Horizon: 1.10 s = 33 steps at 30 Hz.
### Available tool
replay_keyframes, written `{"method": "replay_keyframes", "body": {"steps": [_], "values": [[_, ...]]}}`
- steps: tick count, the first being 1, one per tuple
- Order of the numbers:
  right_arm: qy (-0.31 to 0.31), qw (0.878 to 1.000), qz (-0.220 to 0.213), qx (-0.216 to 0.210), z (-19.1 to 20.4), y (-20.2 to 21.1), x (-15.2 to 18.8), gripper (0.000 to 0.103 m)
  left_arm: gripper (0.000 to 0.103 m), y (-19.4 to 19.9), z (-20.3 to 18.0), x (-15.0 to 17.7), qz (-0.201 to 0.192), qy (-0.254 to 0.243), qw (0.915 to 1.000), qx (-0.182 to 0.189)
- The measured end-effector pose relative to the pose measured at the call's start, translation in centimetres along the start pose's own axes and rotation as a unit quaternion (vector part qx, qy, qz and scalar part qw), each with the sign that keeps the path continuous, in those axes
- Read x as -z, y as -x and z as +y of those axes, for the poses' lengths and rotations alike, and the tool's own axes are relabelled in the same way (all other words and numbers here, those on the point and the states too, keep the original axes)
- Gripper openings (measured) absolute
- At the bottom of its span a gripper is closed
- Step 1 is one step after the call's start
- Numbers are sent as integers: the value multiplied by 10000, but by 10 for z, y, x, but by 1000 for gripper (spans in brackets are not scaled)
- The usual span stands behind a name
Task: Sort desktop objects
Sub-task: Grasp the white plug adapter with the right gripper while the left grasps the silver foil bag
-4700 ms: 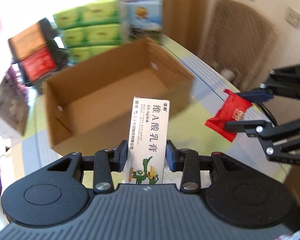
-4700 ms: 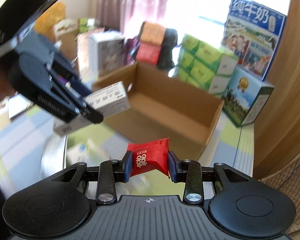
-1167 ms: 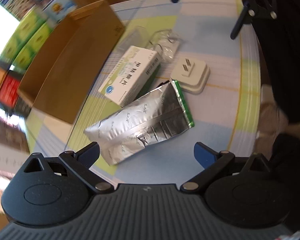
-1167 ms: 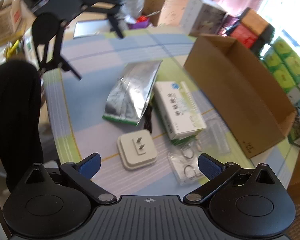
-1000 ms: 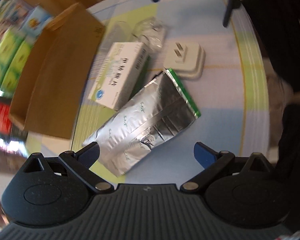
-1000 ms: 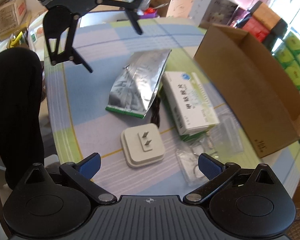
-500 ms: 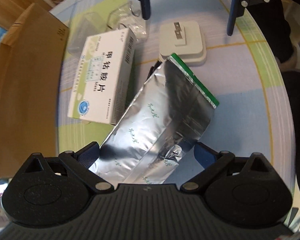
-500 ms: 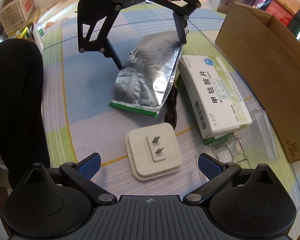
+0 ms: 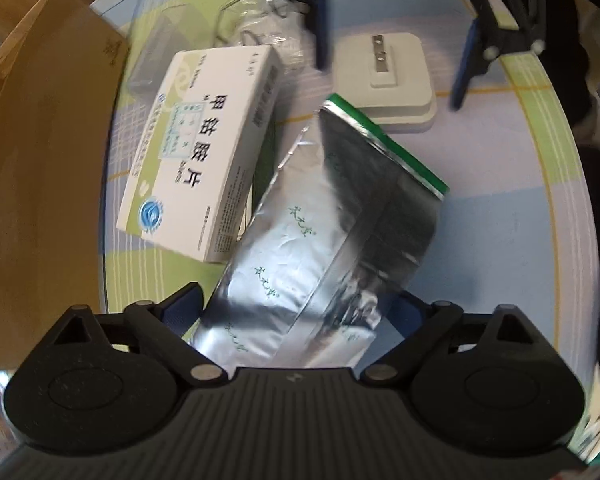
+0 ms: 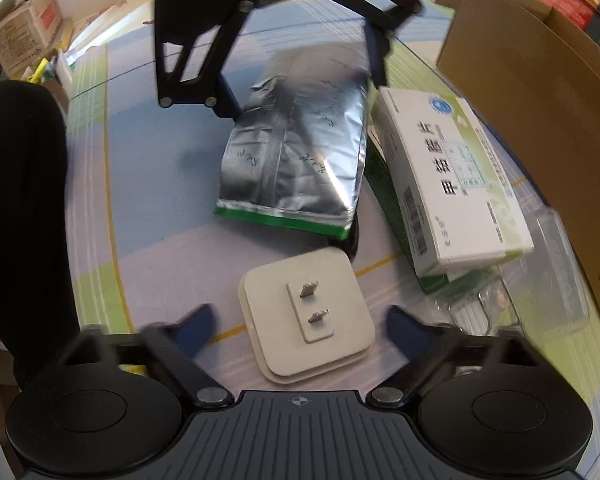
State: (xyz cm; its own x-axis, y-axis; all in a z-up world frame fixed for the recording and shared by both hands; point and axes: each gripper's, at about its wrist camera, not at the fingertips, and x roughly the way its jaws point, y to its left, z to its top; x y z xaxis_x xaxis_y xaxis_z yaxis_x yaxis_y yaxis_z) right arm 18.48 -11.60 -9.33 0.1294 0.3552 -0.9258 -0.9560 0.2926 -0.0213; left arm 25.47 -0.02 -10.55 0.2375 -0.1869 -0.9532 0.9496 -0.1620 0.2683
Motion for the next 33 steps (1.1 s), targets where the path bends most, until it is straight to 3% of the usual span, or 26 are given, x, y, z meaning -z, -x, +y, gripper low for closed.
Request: {"method": "replay_keyframes", "body": {"steps": [2, 4, 8, 12, 15, 19, 20, 27, 33], "values": [[-181, 9998, -26, 51, -3, 3, 1, 68, 83, 5, 2, 3, 16, 422, 9991, 7], [-292, 9995, -19, 138, -4, 7, 1, 65, 80, 11, 4, 7, 1, 958, 9954, 74], [-521, 9983, -11, 252, -2, 15, 0, 65, 78, 19, 0, 18, 51, 1969, 9803, 155], [-1087, 9937, 33, 281, -8, 22, -1, 65, 78, 23, 2, 33, -18, 3225, 9462, 260], [-1638, 9860, 19, 317, -14, 26, 1, 65, 77, 26, 4, 43, -154, 3801, 9243, 325], [-1956, 9797, 34, 439, -10, 26, 10, 65, 81, 26, -11, 48, -264, 3714, 9280, 164], [-2010, 9785, 41, 451, -9, 26, 13, 65, 82, 28, -20, 32, -268, 3686, 9290, 180], [-2346, 9715, -164, 297, -9, 28, 21, 68, 84, 24, -26, 18, -290, 3303, 9428, 336], [-2389, 9696, -239, 463, -6, 31, 20, 70, 71, 22, -24, 14, -227, 3385, 9398, 407]]}}
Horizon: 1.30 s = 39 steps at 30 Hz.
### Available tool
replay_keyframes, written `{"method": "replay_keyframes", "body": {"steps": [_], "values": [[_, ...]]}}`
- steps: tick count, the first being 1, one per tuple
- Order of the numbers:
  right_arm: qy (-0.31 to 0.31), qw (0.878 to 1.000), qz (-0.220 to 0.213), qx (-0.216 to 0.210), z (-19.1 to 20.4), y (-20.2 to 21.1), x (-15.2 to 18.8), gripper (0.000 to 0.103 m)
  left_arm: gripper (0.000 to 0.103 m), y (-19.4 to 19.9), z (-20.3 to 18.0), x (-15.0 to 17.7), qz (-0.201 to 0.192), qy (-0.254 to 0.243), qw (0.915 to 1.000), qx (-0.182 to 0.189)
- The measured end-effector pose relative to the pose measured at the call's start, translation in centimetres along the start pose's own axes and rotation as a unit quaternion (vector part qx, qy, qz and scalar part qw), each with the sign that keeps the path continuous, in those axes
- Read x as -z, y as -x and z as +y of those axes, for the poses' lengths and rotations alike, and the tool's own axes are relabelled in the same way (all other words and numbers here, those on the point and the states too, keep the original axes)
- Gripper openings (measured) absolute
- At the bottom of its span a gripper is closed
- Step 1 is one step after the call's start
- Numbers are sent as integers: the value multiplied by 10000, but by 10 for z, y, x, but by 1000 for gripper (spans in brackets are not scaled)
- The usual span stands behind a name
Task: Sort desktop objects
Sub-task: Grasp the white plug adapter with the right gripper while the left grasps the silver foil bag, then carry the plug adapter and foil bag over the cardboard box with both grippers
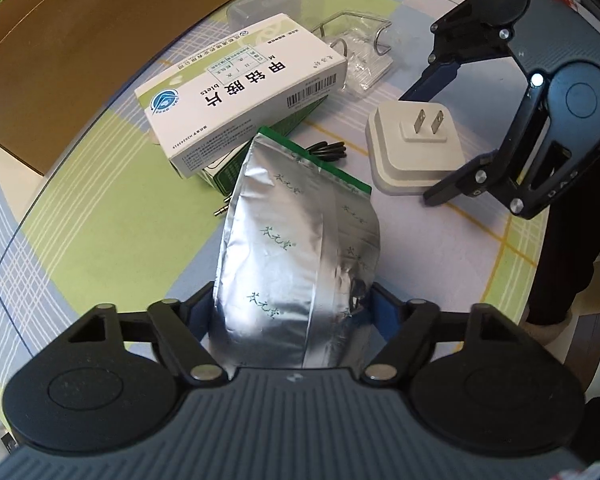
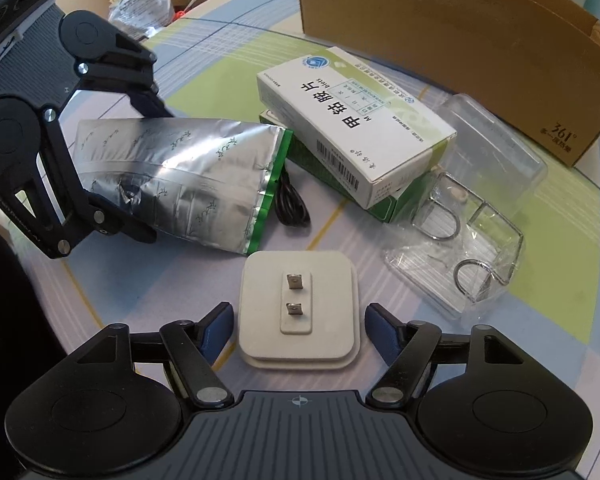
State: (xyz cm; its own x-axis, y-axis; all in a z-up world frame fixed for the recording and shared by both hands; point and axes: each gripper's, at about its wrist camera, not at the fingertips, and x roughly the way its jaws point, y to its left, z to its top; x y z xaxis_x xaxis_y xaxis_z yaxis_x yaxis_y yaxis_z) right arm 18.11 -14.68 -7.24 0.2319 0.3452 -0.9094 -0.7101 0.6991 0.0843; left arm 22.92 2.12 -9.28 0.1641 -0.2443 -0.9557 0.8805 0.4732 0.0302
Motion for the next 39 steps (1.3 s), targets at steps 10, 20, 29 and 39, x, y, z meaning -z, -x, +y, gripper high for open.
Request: {"method": "replay_keyframes", "body": {"steps": [10, 20, 29, 39], "values": [[-290, 9992, -156, 241, -2, 20, 10, 62, 55, 17, -3, 4, 41, 401, 9990, -209], [-350, 9964, -618, 473, 12, 63, -4, 62, 54, 73, 9, -4, -237, 1346, 9893, -520], [-483, 9912, -1010, 711, 5, 106, -25, 62, 54, 131, 16, -25, -689, 2429, 9651, -698], [-657, 9858, -1274, 870, -8, 145, -50, 62, 54, 170, 19, -56, -1181, 3150, 9386, -768]]}}
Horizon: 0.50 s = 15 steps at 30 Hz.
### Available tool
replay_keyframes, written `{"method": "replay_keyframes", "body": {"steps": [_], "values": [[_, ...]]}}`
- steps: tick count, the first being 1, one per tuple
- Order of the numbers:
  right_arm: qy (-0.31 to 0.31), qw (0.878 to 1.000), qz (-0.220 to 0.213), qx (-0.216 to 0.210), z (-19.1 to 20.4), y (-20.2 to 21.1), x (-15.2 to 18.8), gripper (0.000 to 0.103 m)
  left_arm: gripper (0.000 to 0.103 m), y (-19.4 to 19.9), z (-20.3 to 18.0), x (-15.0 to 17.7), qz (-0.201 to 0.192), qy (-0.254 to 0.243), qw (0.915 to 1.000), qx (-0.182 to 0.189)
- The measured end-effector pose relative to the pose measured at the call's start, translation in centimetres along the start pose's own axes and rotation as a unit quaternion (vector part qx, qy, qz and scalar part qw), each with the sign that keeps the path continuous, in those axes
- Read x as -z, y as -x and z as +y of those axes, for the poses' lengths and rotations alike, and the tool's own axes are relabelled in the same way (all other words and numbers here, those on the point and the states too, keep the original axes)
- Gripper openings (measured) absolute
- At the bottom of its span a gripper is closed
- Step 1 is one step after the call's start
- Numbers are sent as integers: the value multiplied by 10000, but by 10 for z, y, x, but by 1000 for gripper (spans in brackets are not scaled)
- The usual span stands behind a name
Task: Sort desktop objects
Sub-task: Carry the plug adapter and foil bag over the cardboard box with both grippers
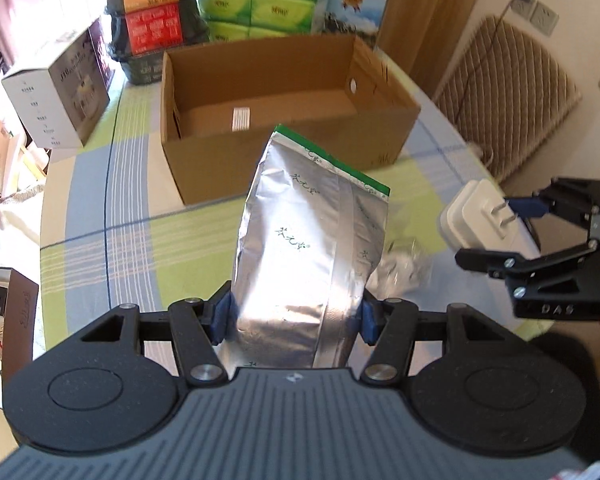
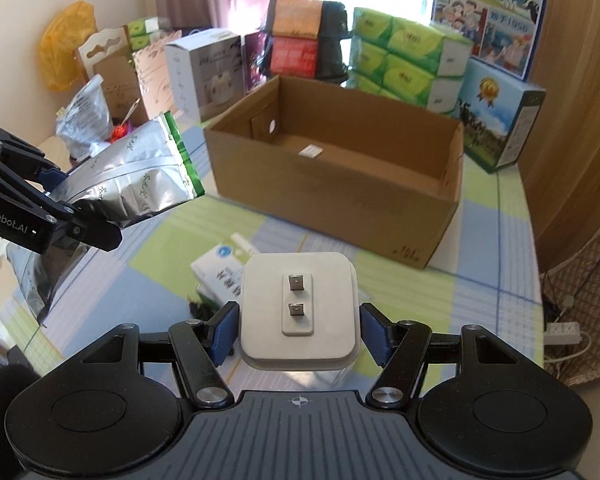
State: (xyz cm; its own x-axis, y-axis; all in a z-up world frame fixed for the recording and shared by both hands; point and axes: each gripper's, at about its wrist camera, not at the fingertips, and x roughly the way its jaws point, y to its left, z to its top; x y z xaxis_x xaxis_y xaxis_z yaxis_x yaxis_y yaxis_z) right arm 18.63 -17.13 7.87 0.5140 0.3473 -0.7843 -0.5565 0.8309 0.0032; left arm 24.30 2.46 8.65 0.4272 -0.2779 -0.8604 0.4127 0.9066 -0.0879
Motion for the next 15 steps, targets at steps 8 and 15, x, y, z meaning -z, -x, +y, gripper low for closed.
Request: {"method": "replay_keyframes", "body": {"steps": [8, 15], "values": [[-166, 9998, -74, 105, -22, -4, -29, 62, 54, -7, -6, -39, -150, 295, 9994, 20], [-239, 9995, -36, 209, -45, -24, -53, 62, 54, -25, -4, -74, -145, 339, 9993, -83]]}}
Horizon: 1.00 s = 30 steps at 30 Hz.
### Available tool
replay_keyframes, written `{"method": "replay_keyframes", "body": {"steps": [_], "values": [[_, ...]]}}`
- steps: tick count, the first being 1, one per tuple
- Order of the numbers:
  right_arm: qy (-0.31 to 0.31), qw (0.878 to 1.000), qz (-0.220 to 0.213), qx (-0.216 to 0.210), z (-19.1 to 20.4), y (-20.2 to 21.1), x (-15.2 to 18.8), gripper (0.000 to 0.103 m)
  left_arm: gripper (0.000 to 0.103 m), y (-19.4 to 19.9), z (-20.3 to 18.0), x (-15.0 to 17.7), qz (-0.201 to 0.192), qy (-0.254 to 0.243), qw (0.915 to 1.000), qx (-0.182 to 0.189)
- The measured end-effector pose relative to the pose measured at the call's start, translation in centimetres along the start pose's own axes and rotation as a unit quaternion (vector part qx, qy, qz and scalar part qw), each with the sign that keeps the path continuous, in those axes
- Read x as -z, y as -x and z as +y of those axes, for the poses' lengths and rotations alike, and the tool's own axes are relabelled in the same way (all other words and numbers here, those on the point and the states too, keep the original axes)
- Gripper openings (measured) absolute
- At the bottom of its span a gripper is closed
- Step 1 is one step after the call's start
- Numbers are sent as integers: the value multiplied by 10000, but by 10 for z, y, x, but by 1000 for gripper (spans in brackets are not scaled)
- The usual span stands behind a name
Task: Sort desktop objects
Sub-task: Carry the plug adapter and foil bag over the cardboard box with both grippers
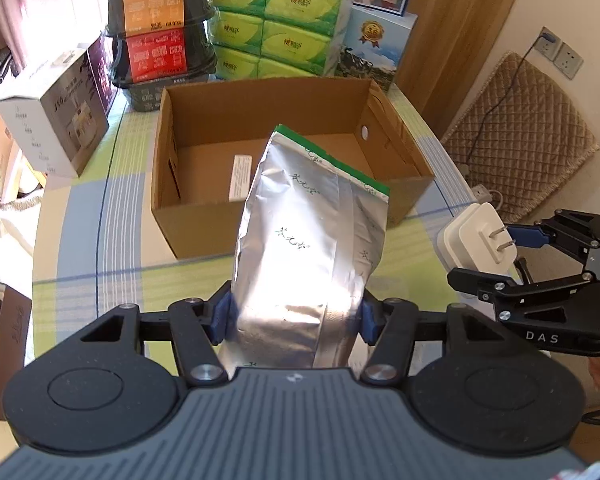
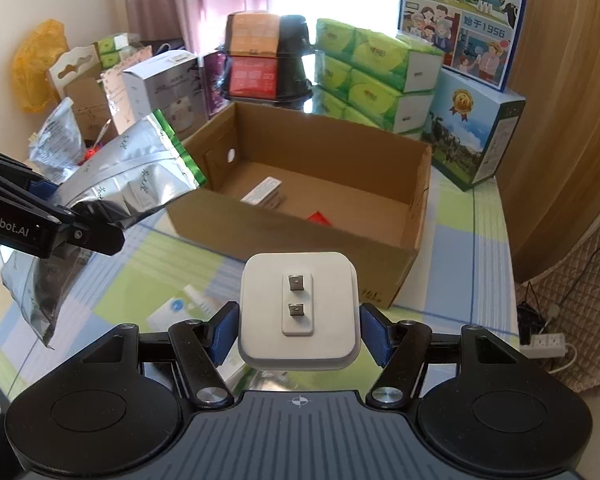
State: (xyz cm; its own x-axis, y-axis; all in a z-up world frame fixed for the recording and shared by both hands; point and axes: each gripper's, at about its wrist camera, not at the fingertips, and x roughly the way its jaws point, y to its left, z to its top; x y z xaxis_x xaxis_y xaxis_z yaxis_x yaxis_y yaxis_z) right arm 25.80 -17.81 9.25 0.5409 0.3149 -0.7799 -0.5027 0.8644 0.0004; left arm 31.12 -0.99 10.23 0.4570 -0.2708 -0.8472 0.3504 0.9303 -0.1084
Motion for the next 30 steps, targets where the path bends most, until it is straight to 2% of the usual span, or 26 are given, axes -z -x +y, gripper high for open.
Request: {"method": "replay_keyframes", "body": {"steps": [15, 30], "values": [[-228, 9995, 116, 206, -45, -50, -52, 62, 54, -51, 14, -66, -35, 289, 9996, 17], [-544, 9981, -63, 275, -69, -96, -102, 62, 54, -100, 24, -129, -85, 266, 9996, -10]]}}
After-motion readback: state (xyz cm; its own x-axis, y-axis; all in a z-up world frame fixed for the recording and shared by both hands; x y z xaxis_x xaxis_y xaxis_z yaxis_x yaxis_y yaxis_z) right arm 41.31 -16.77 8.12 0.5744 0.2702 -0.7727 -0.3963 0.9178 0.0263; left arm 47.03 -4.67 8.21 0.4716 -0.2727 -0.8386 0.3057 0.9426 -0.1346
